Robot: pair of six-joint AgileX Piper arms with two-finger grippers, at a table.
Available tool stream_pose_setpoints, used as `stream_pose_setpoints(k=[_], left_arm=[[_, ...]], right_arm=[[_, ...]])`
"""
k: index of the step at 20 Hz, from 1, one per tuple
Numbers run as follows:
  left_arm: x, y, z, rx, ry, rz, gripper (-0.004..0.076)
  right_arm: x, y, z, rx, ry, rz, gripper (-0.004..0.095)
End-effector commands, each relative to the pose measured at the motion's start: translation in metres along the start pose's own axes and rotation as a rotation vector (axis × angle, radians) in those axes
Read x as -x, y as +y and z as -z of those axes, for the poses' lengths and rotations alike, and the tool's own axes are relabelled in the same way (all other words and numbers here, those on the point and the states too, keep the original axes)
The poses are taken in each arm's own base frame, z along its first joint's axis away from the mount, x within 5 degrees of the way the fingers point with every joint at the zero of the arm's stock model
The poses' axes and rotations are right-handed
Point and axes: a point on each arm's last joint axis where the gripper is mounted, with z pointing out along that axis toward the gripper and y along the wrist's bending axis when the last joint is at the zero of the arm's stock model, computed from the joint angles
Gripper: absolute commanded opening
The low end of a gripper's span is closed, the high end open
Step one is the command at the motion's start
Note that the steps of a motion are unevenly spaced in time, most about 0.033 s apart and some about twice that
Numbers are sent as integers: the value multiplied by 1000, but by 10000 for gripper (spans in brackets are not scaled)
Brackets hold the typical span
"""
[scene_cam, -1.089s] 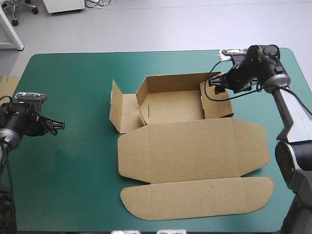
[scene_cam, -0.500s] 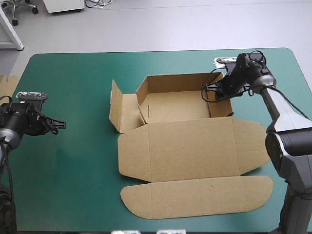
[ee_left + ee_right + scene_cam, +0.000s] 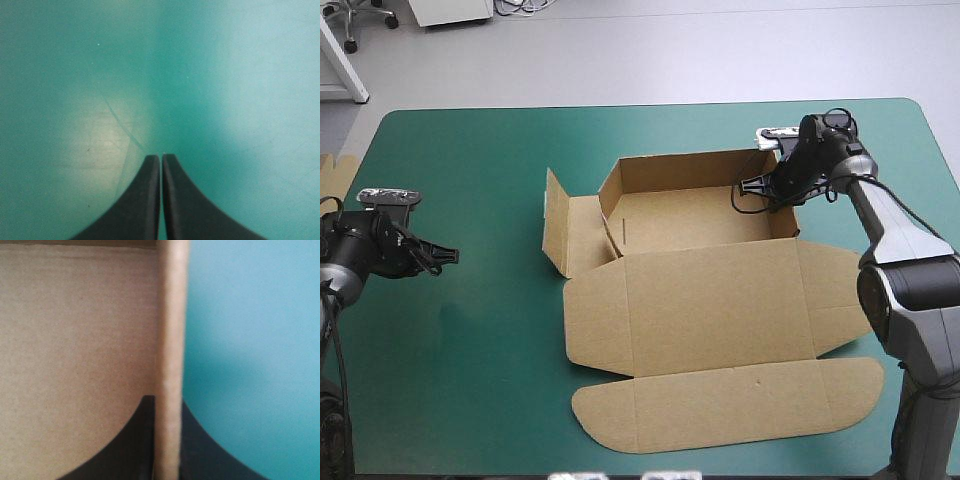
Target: Fold the box
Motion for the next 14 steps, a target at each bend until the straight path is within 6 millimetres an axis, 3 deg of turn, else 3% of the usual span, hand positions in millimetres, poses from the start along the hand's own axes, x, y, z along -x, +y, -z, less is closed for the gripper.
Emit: stream_pose_setpoints(k=[1,6,14], left_arm=[[10,3,17,7,-93,12,6],[11,0,19,-27,-113,29,6],[11,-14,25,-183,-130,49,-4]], right_arm=[[8,2,35,1,-114,9,-5],[8,4,45,15,-134,3,-5],[-2,11,113,42,-270,70,-13]])
